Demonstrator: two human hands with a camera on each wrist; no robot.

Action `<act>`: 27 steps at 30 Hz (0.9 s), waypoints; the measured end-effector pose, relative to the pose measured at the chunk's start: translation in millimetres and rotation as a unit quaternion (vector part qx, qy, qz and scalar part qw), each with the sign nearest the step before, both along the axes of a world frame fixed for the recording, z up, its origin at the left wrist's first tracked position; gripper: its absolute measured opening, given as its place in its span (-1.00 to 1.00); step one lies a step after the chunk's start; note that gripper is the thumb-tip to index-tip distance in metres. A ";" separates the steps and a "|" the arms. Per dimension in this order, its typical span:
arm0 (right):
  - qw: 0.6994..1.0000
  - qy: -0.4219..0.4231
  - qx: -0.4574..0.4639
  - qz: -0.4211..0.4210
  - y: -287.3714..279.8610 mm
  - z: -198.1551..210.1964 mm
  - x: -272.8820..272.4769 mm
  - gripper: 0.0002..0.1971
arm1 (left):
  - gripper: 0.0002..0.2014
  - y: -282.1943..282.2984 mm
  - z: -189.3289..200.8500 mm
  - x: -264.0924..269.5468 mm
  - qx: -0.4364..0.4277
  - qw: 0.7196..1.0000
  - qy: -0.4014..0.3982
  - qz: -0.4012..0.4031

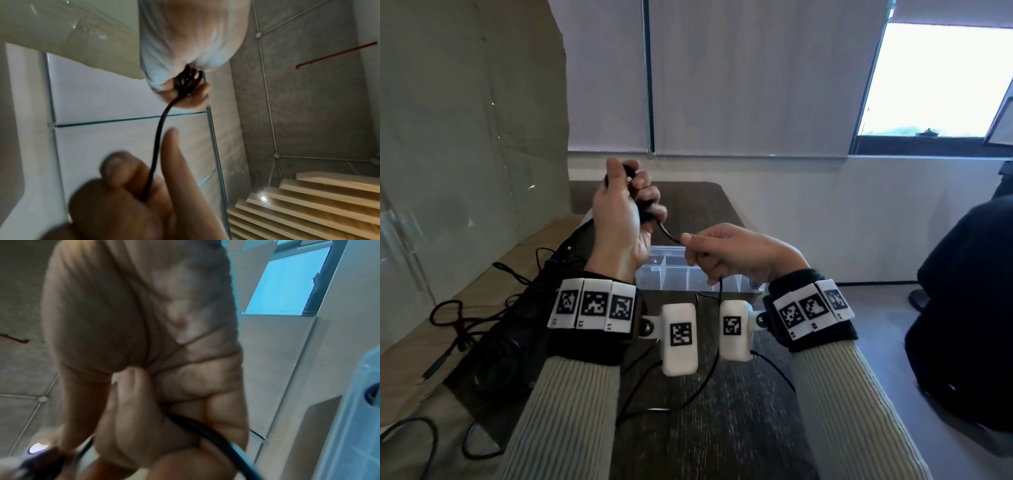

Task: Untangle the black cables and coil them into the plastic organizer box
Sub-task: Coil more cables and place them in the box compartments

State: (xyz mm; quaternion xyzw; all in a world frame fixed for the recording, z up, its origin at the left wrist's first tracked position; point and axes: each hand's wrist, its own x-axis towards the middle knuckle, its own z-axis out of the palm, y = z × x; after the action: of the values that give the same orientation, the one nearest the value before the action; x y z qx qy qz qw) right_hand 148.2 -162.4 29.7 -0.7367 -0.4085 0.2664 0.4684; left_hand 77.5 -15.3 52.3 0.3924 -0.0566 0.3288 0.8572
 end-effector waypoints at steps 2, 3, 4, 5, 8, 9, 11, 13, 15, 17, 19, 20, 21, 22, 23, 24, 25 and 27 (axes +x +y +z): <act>0.999 -0.035 -0.012 0.017 -12.7 6.7 0.3 -0.71 | -0.69 8.3 -1.6 0.3 0.065 0.993 0.034 0.088; 0.998 -0.057 -0.015 0.027 -20.6 11.4 -0.5 -0.75 | -0.70 11.9 -3.5 1.1 0.111 0.982 0.051 0.145; 0.996 -0.076 -0.013 0.037 -28.3 16.3 -1.3 -0.78 | -0.71 15.5 -6.8 3.2 0.160 0.965 0.062 0.201; 0.995 -0.090 -0.007 0.047 -35.1 21.1 -2.9 -0.79 | -0.71 17.8 -10.3 5.9 0.214 0.943 0.067 0.247; 0.988 -0.144 0.027 0.045 -43.3 32.4 -12.4 -0.79 | -0.67 14.7 -22.3 13.3 0.433 0.830 0.087 0.341; 0.984 -0.169 0.043 0.032 -42.2 35.0 -15.4 -0.79 | -0.62 10.0 -24.7 13.9 0.503 0.785 0.104 0.346; 0.973 -0.215 0.088 0.001 -38.2 38.3 -18.5 -0.79 | -0.47 0.2 -25.2 10.3 0.568 0.753 0.136 0.302; 0.956 -0.258 0.132 -0.044 -33.5 39.0 -15.9 -0.77 | -0.29 -6.9 -23.6 3.9 0.560 0.791 0.142 0.201; 0.939 -0.286 0.171 -0.087 -27.9 36.8 -10.2 -0.75 | -0.15 -9.1 -20.9 -0.8 0.551 0.815 0.144 0.109; 0.930 -0.275 0.213 -0.120 -22.0 32.7 -5.8 -0.76 | -0.22 -10.7 -16.8 -4.9 0.561 0.814 0.150 0.037; 0.933 -0.234 0.235 -0.138 -18.3 30.1 -3.5 -0.81 | -0.44 -13.3 -14.5 -6.9 0.579 0.804 0.134 -0.009; 0.935 -0.220 0.237 -0.146 -17.6 29.2 -2.7 -0.84 | -0.53 -13.4 -14.2 -6.7 0.576 0.808 0.125 -0.025; 0.937 -0.207 0.238 -0.151 -17.9 28.7 -1.9 -0.88 | -0.59 -12.3 -14.3 -6.4 0.563 0.817 0.119 -0.035; 0.939 -0.194 0.239 -0.157 -18.7 28.1 -1.1 -0.91 | -0.61 -10.4 -14.6 -5.7 0.541 0.831 0.119 -0.040; 0.942 -0.172 0.240 -0.159 -19.7 28.0 -0.7 -0.94 | -0.60 -8.5 -14.6 -5.6 0.516 0.847 0.123 -0.039; 0.946 -0.147 0.239 -0.159 -20.3 27.5 0.3 -0.94 | -0.60 -5.6 -14.9 -4.5 0.492 0.861 0.125 -0.034; 0.952 -0.121 0.237 -0.153 -20.4 26.8 1.1 -0.92 | -0.60 -3.8 -14.8 -4.4 0.470 0.873 0.125 -0.026; 0.962 -0.091 0.220 -0.136 -18.0 24.1 2.9 -0.88 | -0.60 -2.5 -14.7 -4.0 0.424 0.898 0.120 -0.013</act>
State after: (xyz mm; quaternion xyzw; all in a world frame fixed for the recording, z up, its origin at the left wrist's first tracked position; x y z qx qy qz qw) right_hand 151.1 -180.4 53.8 -0.6852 -0.3940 0.0362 0.6115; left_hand 73.5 -17.8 37.6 0.7542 -0.0923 0.2134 0.6142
